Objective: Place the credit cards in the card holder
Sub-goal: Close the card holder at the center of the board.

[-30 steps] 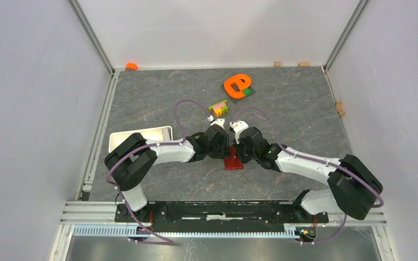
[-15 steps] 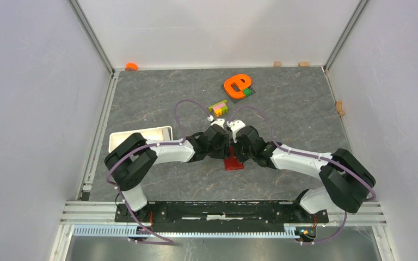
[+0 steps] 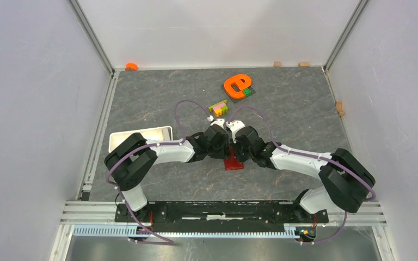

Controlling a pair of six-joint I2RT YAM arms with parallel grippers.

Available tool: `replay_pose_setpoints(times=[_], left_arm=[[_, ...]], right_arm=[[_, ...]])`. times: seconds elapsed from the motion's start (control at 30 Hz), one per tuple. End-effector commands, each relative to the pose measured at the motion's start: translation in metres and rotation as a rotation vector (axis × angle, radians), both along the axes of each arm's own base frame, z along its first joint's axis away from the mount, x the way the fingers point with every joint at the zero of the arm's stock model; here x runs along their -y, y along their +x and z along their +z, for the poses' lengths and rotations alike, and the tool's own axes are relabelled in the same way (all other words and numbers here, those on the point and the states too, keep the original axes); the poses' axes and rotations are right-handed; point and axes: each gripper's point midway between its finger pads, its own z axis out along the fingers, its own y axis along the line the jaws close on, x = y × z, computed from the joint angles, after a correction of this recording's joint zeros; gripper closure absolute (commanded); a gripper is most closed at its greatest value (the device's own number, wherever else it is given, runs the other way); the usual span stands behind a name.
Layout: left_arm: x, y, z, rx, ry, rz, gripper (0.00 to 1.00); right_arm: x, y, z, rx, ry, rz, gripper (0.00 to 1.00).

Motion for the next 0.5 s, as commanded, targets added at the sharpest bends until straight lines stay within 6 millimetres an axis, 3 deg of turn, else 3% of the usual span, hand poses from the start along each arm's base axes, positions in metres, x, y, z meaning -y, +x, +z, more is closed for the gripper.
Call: replay_pose_setpoints(times=[0.0,0.47], left_arm=[[-0.014,-0.0191,-0.0279,-0.077,0.071,-0.016,0.6],[-0.0143,-0.0201,-0.0291,-0.081,0.068,-0.014,0.6]], right_arm=[[0.0069,-0.0069,-0.0045,-0.005,-0.052,0.02,1.0],[0.0046,-0.0094,0.0001,0.009,-0.067,0.03,1.0]])
